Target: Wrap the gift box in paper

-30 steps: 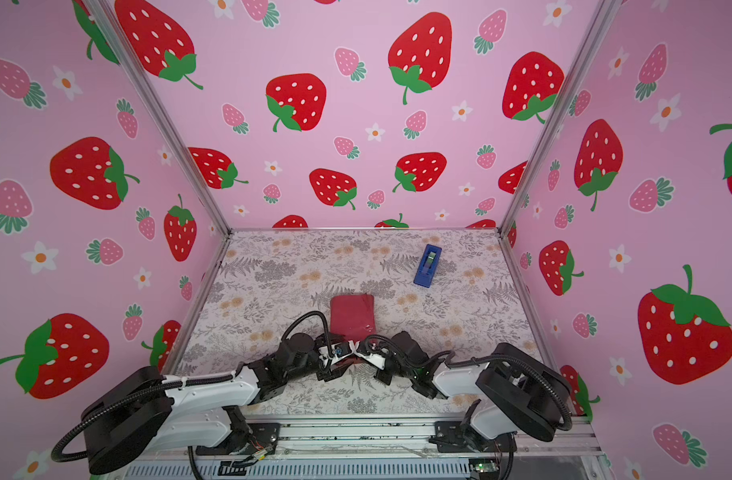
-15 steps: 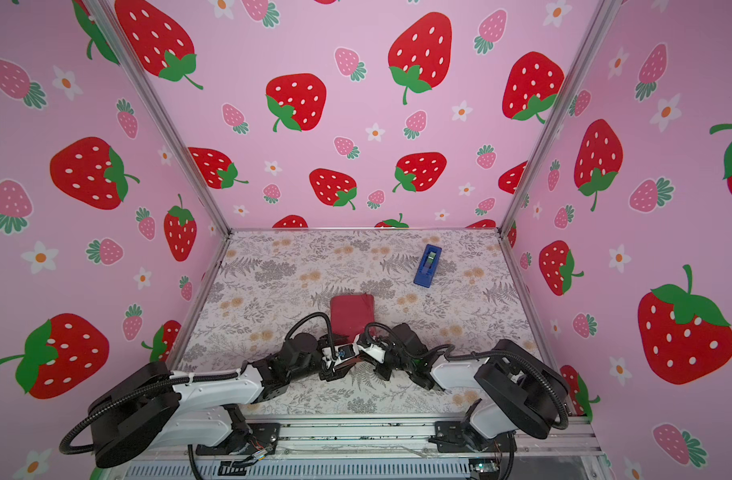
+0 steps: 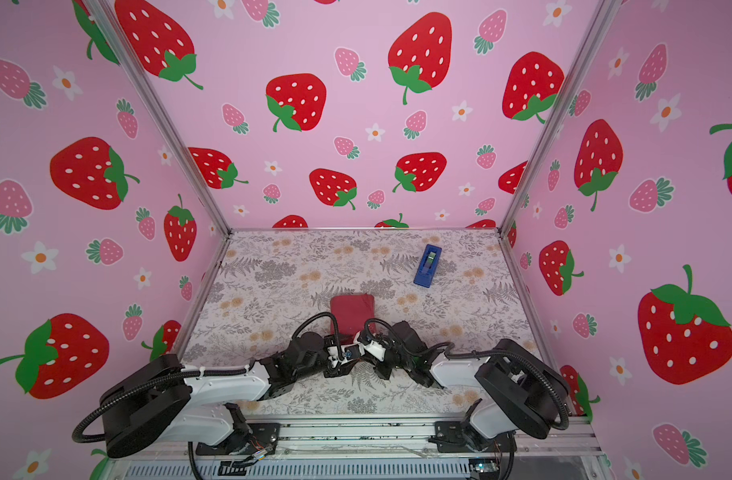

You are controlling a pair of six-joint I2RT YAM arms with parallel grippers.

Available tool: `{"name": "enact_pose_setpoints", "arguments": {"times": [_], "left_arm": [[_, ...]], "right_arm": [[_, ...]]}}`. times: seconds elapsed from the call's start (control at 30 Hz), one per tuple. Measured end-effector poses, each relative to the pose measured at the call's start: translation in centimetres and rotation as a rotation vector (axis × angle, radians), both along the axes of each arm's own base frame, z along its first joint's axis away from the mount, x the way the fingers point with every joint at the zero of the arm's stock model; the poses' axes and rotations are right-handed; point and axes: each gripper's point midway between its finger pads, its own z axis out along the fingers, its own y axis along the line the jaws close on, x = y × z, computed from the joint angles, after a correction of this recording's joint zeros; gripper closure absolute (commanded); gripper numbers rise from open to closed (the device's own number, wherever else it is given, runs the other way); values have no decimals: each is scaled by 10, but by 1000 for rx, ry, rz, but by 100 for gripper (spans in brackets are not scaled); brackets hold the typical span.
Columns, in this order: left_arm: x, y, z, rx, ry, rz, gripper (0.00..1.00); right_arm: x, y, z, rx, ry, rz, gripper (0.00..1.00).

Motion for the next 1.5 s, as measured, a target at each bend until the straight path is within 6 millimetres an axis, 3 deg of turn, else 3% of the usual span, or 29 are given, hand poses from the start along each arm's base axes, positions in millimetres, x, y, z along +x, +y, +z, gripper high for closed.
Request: {"name": "enact_pose_setpoints", "arguments": {"times": [0.33,0.43,0.6,0.73,0.9,1.07,1.5], "left_arm": [[5,-4,2,-2,-1,19,37],[6,-5,2,-5,5,23,37],[6,-5,2,-10,13,31,37],[8,-6,2,-10,13,37,38],[9,-7,2,-10,16,39,38],[10,-8,2,-10,15,40,38],[10,-9,2,-10,17,40,39]], "right_arm": [[12,-13,18,15,-35,-115,76],[15,-19,29,48,-32,-173,76],[15,-34,34,103,64,-302,88],[10,-48,21,127,194,-406,96],[1,-59,-11,112,349,-487,99],[2,-50,-33,94,456,-524,100],[20,-20,-40,197,566,-565,100]]}}
